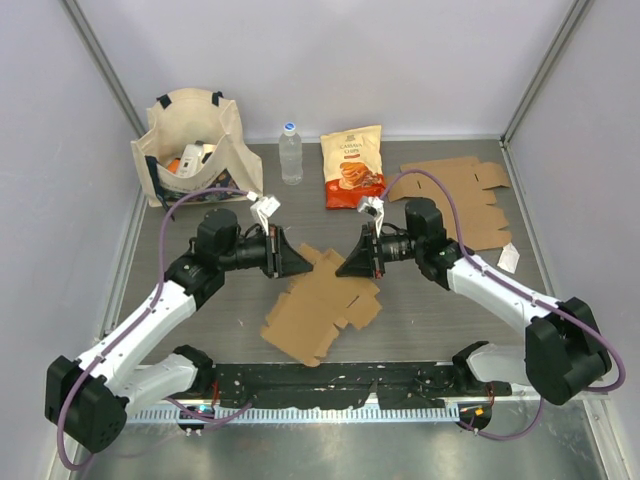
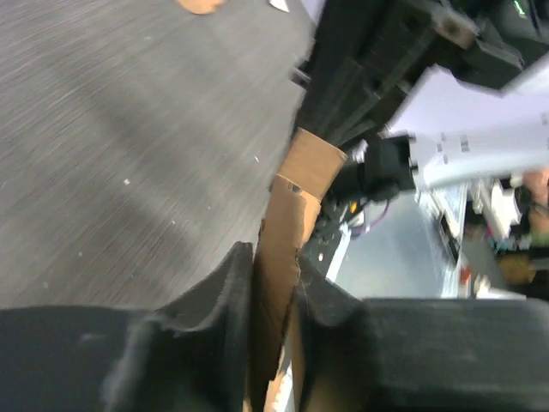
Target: Fold the paper box
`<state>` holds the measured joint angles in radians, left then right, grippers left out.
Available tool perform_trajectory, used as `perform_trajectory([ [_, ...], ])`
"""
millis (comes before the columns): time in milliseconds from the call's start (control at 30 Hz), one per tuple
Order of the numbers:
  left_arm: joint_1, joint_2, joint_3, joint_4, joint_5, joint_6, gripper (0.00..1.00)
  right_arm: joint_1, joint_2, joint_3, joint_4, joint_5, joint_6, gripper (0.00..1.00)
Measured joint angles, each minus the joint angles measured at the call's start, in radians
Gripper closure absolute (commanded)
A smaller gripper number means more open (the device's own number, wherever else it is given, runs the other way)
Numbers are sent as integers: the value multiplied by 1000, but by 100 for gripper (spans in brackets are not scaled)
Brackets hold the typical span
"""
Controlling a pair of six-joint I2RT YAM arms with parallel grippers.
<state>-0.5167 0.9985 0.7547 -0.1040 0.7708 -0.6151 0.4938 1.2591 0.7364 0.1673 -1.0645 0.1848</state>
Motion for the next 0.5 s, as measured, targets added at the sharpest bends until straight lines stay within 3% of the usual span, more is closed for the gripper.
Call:
perform_trajectory([
  [33,2,0,0,-18,-54,11,47,0,0,-2,-12,0,15,99],
  [67,5,0,0,-37,-98,19,28,3,0,-2,-12,18,19,99],
  [167,5,-25,-3,-104,-289,-4,21,7,2,2,-49,104,29,99],
  [233,5,-75,-29,-133,-419,-38,24,6,23,15,-88,165,37,99],
  [367,5,-229,-118,-175,-623,-85,41,5,93,36,-141,253,59,99],
  [433,5,-287,-163,-169,-655,-95,47,5,132,39,-173,288,69,99],
  [500,5,-296,-199,-127,-637,-107,63,9,159,39,-201,308,76,99],
])
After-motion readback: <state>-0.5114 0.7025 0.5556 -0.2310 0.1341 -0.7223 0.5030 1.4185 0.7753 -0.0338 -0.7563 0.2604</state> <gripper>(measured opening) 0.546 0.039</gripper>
